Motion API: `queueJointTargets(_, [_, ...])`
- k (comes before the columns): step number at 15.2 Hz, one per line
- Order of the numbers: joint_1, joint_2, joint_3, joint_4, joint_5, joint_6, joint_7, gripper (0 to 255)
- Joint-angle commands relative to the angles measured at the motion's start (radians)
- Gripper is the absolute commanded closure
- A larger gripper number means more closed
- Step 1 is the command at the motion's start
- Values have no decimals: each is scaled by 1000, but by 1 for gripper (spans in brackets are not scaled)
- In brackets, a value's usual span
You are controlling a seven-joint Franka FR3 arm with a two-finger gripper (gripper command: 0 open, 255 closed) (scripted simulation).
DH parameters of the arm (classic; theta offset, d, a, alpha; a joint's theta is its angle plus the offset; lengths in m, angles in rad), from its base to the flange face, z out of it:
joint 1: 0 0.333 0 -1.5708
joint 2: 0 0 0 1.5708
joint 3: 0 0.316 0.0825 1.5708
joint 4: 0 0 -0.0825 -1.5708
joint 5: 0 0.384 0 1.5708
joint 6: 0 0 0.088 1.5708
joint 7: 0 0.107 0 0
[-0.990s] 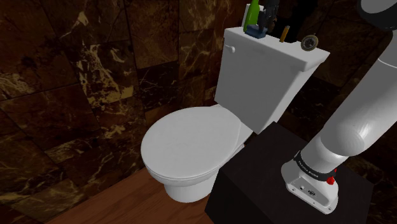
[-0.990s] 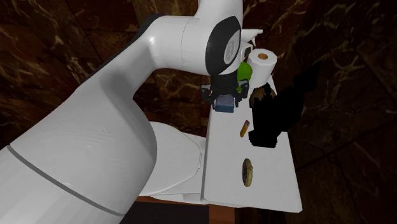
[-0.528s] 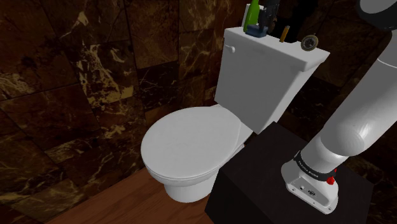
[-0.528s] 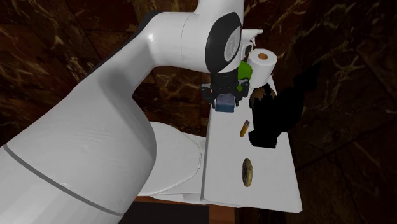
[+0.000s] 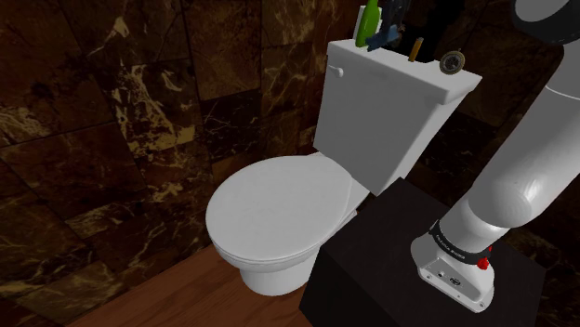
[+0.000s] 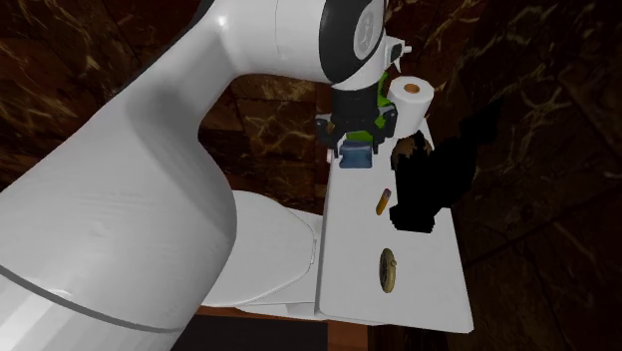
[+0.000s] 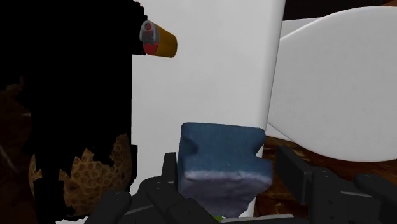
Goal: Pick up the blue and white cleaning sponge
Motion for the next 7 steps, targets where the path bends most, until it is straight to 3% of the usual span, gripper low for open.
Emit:
queueJointTargets(1, [-4,15,-2,45,5,-30,-9,255])
queueJointTargets(7, [-11,49,-6,148,16,-98,-25,255])
